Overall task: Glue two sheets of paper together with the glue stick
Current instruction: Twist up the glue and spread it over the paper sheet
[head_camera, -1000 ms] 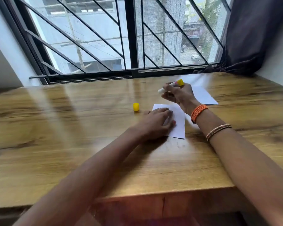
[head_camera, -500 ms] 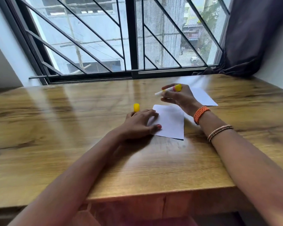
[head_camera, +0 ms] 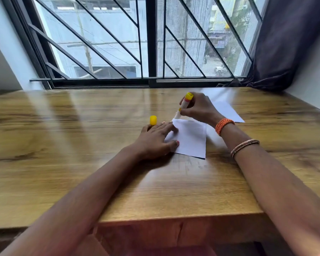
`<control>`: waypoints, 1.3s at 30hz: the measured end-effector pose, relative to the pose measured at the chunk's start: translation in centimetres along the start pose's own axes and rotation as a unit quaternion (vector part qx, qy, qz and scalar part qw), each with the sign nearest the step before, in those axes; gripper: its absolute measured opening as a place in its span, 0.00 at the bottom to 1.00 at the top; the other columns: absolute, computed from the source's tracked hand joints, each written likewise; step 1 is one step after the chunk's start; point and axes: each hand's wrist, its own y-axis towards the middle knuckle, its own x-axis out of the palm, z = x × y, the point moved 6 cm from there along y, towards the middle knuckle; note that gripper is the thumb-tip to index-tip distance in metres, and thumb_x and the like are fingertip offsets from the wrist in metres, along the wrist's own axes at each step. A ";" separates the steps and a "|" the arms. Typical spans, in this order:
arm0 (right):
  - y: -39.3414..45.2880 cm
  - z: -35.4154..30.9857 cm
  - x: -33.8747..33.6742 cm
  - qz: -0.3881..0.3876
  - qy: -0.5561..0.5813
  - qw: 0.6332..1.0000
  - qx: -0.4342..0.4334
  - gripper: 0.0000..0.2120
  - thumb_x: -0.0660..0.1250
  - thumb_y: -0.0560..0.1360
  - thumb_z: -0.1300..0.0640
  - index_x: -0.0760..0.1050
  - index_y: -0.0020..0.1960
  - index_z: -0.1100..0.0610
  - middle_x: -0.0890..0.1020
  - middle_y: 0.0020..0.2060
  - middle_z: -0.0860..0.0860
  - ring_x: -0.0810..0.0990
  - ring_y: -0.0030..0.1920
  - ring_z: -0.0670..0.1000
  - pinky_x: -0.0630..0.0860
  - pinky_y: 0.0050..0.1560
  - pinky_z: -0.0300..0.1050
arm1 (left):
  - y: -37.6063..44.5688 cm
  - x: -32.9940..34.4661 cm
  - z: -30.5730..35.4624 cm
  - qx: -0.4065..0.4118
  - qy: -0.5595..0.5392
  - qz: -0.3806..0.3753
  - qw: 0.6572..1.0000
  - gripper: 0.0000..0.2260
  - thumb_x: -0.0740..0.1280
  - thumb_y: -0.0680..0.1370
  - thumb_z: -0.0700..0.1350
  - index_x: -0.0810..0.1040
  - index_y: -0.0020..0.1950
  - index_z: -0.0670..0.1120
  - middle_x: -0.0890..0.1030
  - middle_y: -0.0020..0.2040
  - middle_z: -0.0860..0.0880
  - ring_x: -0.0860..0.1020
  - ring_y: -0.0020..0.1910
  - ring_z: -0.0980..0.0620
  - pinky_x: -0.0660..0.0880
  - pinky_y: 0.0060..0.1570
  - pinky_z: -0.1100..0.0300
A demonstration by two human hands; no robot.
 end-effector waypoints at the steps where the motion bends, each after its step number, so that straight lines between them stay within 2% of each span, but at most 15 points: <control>1: 0.1 -0.1 0.1 -0.007 -0.001 1.000 -0.003 0.08 0.71 0.64 0.64 0.79 0.43 0.63 0.80 0.35 0.49 0.77 0.37 0.48 0.74 0.39 0.40 | 0.0 0.0 0.0 -0.001 0.003 0.002 1.000 0.29 0.52 0.69 0.62 0.62 0.70 0.55 0.59 0.76 0.53 0.54 0.75 0.55 0.49 0.68 0.52; 6: 0.3 -0.1 0.7 -0.017 -0.002 1.000 -0.015 0.08 0.71 0.63 0.64 0.79 0.41 0.63 0.82 0.35 0.51 0.78 0.36 0.49 0.77 0.39 0.44 | 0.1 0.1 0.0 0.006 0.021 0.002 1.000 0.25 0.54 0.73 0.61 0.63 0.69 0.56 0.55 0.77 0.55 0.50 0.76 0.55 0.49 0.69 0.52; 8: 0.3 0.0 0.8 -0.016 -0.004 1.000 -0.015 0.08 0.71 0.62 0.63 0.79 0.41 0.62 0.82 0.36 0.52 0.79 0.36 0.49 0.77 0.39 0.44 | 0.2 0.3 -0.1 0.001 0.020 -0.010 1.000 0.28 0.53 0.72 0.62 0.61 0.71 0.55 0.55 0.77 0.54 0.49 0.76 0.55 0.48 0.69 0.52; 11: 0.3 0.1 0.8 -0.016 -0.008 1.000 -0.013 0.08 0.72 0.63 0.63 0.80 0.42 0.61 0.82 0.36 0.52 0.79 0.37 0.49 0.75 0.38 0.41 | 0.2 0.3 -0.2 -0.009 0.008 -0.015 1.000 0.32 0.51 0.69 0.62 0.59 0.72 0.54 0.58 0.76 0.52 0.50 0.76 0.56 0.47 0.69 0.53; 18: -0.2 0.7 0.0 -0.012 -0.007 1.000 -0.002 0.08 0.73 0.64 0.63 0.80 0.42 0.62 0.80 0.35 0.49 0.77 0.37 0.47 0.71 0.35 0.34 | 0.1 0.3 -0.1 -0.007 0.000 -0.006 1.000 0.30 0.51 0.69 0.62 0.62 0.70 0.55 0.61 0.75 0.54 0.52 0.75 0.55 0.48 0.68 0.53; 24: -0.8 1.6 -0.7 -0.005 -0.013 1.000 0.006 0.07 0.74 0.64 0.61 0.79 0.42 0.57 0.81 0.38 0.50 0.79 0.40 0.50 0.76 0.42 0.45 | 0.1 0.2 0.2 -0.007 0.013 0.003 1.000 0.29 0.51 0.69 0.61 0.63 0.69 0.55 0.62 0.74 0.53 0.54 0.74 0.53 0.50 0.68 0.52; 29: -1.1 2.3 -1.1 -0.001 -0.007 1.000 0.018 0.07 0.74 0.64 0.61 0.78 0.42 0.56 0.81 0.38 0.51 0.79 0.40 0.51 0.76 0.42 0.43 | 0.1 0.1 0.2 -0.010 0.008 0.005 1.000 0.28 0.52 0.68 0.61 0.64 0.68 0.55 0.64 0.73 0.53 0.56 0.74 0.53 0.51 0.67 0.52; 32: -1.1 2.9 -1.1 0.001 0.017 0.999 0.039 0.08 0.74 0.64 0.60 0.79 0.42 0.54 0.83 0.39 0.51 0.81 0.42 0.51 0.77 0.45 0.43 | 0.2 0.0 0.1 -0.013 -0.001 0.007 1.000 0.28 0.53 0.68 0.60 0.65 0.67 0.55 0.66 0.72 0.53 0.57 0.73 0.54 0.51 0.67 0.52; 34: -0.9 3.0 -0.8 0.001 0.039 0.998 0.044 0.08 0.75 0.65 0.61 0.79 0.43 0.56 0.84 0.41 0.53 0.82 0.44 0.51 0.78 0.46 0.42 | 0.3 0.1 0.0 -0.011 -0.006 0.008 1.000 0.28 0.53 0.68 0.60 0.65 0.67 0.55 0.66 0.71 0.54 0.56 0.74 0.54 0.50 0.67 0.52; 37: -0.6 2.5 0.0 0.000 0.035 0.999 0.033 0.10 0.75 0.66 0.60 0.80 0.46 0.59 0.84 0.43 0.55 0.83 0.45 0.52 0.75 0.42 0.38 | 0.4 0.3 -0.1 -0.011 -0.009 0.010 1.000 0.28 0.53 0.68 0.61 0.65 0.67 0.55 0.67 0.71 0.54 0.56 0.74 0.54 0.49 0.68 0.52; 39: -0.4 2.1 0.4 -0.006 0.034 0.999 0.023 0.10 0.76 0.66 0.59 0.80 0.45 0.60 0.85 0.43 0.55 0.83 0.46 0.53 0.78 0.46 0.44 | 0.4 0.2 -0.1 -0.011 -0.010 0.010 1.000 0.28 0.53 0.68 0.61 0.65 0.67 0.55 0.67 0.71 0.53 0.56 0.73 0.54 0.50 0.67 0.52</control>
